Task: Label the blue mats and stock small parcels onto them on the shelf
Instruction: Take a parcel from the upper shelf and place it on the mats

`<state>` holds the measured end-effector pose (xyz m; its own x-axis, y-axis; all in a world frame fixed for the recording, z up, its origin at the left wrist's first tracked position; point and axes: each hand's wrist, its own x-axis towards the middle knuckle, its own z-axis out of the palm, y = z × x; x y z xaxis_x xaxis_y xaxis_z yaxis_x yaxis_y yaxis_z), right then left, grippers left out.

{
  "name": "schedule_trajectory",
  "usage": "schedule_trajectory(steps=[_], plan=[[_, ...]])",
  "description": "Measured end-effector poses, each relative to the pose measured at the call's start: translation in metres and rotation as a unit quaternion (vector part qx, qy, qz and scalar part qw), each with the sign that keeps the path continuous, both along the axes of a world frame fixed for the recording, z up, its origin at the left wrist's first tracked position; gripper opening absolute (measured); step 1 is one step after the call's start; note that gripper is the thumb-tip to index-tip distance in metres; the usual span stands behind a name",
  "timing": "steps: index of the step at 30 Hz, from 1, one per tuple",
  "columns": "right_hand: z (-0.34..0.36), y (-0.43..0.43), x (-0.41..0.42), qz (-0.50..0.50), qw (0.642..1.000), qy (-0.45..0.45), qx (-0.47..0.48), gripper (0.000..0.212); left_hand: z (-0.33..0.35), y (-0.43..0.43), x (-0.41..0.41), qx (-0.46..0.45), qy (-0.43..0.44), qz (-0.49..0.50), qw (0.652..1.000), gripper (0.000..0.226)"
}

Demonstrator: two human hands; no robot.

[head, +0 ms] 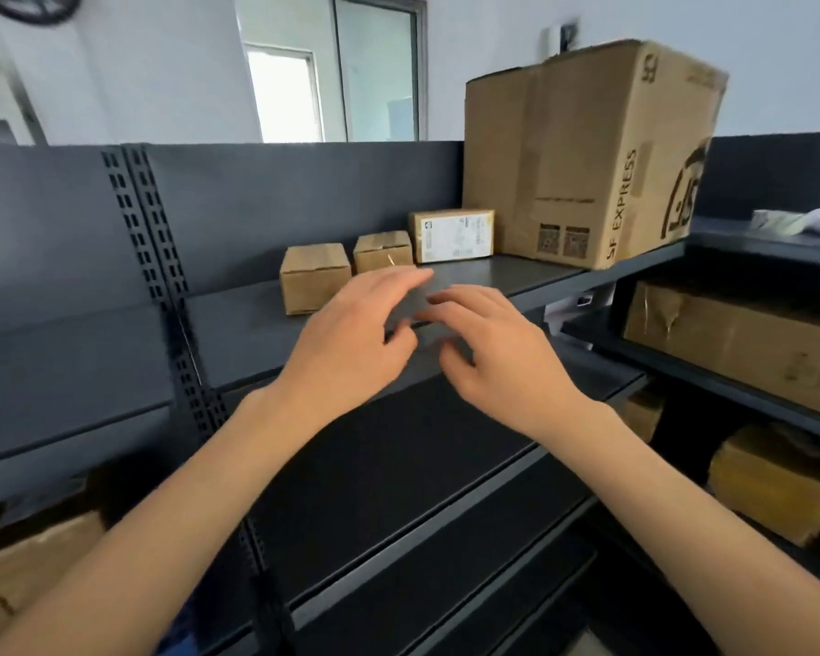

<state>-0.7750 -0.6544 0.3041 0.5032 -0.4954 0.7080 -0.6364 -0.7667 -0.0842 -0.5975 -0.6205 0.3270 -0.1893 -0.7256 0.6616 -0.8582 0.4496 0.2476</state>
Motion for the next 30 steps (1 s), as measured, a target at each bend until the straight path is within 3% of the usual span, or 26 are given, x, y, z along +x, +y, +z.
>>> schedule_trajectory(steps=[4,8,12,16,18,21,27,30], plan=[[0.016,-0.066,-0.009,0.034,0.999,0.006,0.004,0.039,0.026,-0.065,0.009,-0.004,-0.08,0.11,0.991,0.064],[0.03,-0.118,0.007,0.063,0.997,0.029,0.016,0.046,0.044,-0.102,0.037,0.123,-0.112,0.248,0.954,0.086],[0.041,-0.154,0.041,0.086,0.995,0.043,0.038,0.049,0.044,-0.116,0.053,0.197,-0.116,0.317,0.92,0.085],[0.045,-0.164,0.069,0.106,0.991,0.071,0.036,0.054,0.037,-0.116,0.061,0.219,-0.073,0.296,0.927,0.079],[0.044,-0.161,0.081,0.13,0.984,0.111,0.041,0.058,0.033,-0.111,0.06,0.201,-0.05,0.239,0.949,0.068],[0.039,-0.155,0.093,0.162,0.971,0.156,0.086,0.064,0.028,-0.103,0.059,0.155,-0.023,0.24,0.958,0.052],[0.04,-0.148,0.093,0.133,0.978,0.156,0.045,0.066,0.028,-0.093,0.052,0.109,-0.061,0.27,0.955,0.04],[0.044,-0.137,0.09,0.151,0.976,0.153,0.045,0.075,0.035,-0.083,0.049,0.109,-0.033,0.234,0.965,0.039]])
